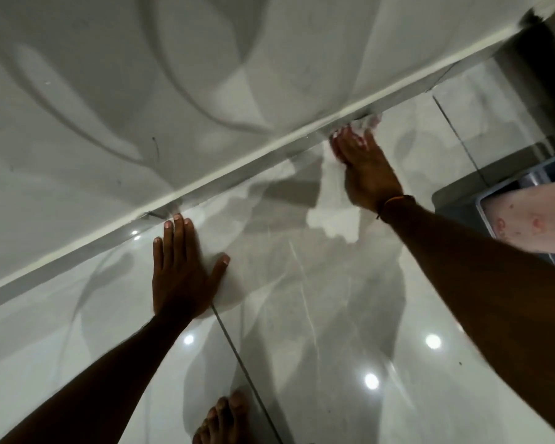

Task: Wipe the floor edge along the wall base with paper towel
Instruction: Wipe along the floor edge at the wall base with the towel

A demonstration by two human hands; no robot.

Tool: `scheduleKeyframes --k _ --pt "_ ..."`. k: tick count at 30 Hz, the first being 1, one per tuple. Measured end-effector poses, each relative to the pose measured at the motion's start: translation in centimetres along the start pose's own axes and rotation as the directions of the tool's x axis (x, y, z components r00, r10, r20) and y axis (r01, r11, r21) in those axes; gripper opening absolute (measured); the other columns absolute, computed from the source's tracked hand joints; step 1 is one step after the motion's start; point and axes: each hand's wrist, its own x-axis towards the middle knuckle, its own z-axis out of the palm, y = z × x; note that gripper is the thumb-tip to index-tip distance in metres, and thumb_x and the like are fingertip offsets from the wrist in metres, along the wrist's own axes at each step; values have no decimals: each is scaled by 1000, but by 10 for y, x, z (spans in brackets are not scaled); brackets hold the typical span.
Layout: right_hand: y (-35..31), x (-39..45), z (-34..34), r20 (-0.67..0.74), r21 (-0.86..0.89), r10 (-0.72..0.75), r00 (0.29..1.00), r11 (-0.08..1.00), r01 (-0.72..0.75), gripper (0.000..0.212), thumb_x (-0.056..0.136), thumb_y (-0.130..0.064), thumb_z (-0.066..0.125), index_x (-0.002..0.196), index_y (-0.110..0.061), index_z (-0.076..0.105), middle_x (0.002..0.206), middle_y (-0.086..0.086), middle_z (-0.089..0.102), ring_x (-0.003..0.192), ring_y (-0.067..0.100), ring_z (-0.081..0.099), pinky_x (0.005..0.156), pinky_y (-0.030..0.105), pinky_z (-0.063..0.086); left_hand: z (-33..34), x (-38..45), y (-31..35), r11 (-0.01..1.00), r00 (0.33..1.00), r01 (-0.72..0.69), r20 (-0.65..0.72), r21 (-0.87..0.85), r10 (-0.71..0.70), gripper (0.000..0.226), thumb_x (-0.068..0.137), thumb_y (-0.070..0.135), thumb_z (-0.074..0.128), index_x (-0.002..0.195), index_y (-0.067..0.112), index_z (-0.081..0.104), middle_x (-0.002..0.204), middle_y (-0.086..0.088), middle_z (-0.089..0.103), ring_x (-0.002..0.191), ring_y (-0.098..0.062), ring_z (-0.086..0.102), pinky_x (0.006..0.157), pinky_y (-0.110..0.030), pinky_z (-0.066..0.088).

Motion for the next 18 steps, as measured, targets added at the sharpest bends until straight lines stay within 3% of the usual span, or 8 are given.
scheduleKeyframes --k 4,7,9,11,13,16,18 --pt "67 21 -32 48 13 225 973 974 -226 62 89 -5 37 149 4 49 162 31 42 156 54 31 133 64 13 4 -2 2 1000 1000 2 15 11 -2 101 98 71 35 167 2 11 177 -18 7 165 -33 2 133 -52 8" --pt "100 38 -57 111 -94 333 936 941 -324 35 90 0 51 124 2 51 136 35 50 135 57 45 125 66 21 7 1 1 999 1000 10 20 34 -10 104 97 75 30 168 3 9 178 -17 5 166 -31 1 133 -49 4" --pt "107 43 -67 139 -152 359 923 929 -338 52 88 -8 55 136 10 48 146 37 42 144 53 36 128 65 17 8 2 1 999 1000 11 22 42 -12 104 97 75 31 168 3 8 178 -17 5 166 -30 0 133 -48 3" --pt "111 44 -61 68 -134 354 933 930 -343 46 93 -10 51 134 10 50 145 37 47 143 55 42 125 68 25 8 4 0 999 1000 12 19 41 -12 104 97 74 34 168 4 7 178 -15 5 166 -29 0 133 -46 1" --pt "97 38 -40 -91 -53 329 940 941 -335 37 97 -13 39 129 1 51 139 35 57 137 55 52 120 67 35 8 5 -1 999 1000 12 23 41 -13 104 97 74 33 169 5 6 178 -14 4 165 -28 -1 133 -45 0" --pt "36 20 4 -246 54 276 929 961 -271 58 91 -4 41 146 -2 57 155 28 54 148 51 48 126 62 34 8 6 1 999 999 14 38 33 -16 103 97 74 31 168 4 5 178 -14 1 165 -28 -2 133 -45 -1" --pt "-28 2 28 -255 118 225 940 973 -200 66 90 -8 43 156 -10 52 165 20 47 155 46 40 129 55 32 7 7 2 999 999 6 40 32 -7 103 98 72 32 168 3 5 178 -15 2 165 -30 0 133 -46 1"
